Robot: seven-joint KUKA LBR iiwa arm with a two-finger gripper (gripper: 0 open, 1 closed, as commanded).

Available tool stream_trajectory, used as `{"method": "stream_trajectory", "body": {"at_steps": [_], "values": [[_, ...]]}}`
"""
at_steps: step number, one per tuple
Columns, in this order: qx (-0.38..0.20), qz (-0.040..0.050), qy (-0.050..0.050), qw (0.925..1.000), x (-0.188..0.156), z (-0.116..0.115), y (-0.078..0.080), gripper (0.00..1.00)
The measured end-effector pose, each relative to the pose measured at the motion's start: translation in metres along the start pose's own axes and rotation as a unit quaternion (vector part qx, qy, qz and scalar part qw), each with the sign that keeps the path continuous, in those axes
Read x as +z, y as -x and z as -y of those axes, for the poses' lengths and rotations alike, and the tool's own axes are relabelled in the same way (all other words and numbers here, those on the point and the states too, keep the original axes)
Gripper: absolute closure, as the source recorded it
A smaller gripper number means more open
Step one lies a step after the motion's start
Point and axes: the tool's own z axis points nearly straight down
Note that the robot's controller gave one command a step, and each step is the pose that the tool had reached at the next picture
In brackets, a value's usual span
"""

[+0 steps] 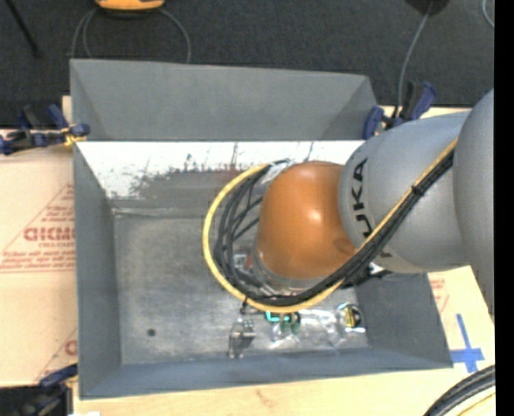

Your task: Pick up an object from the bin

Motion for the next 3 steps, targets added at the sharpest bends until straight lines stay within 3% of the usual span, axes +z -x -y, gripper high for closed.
{"method": "stream_trajectory", "body": {"at_steps": [1,2,3], "values": [[-0.038,0.0121,0.002,0.9992,0.077,0.112,0.009,0.0],[-0.054,0.0059,-0.003,0.9985,0.05,0.187,0.029,0.0],[-0.107,0.0029,-0.002,0.9942,0.048,0.18,0.003,0.0]]}}
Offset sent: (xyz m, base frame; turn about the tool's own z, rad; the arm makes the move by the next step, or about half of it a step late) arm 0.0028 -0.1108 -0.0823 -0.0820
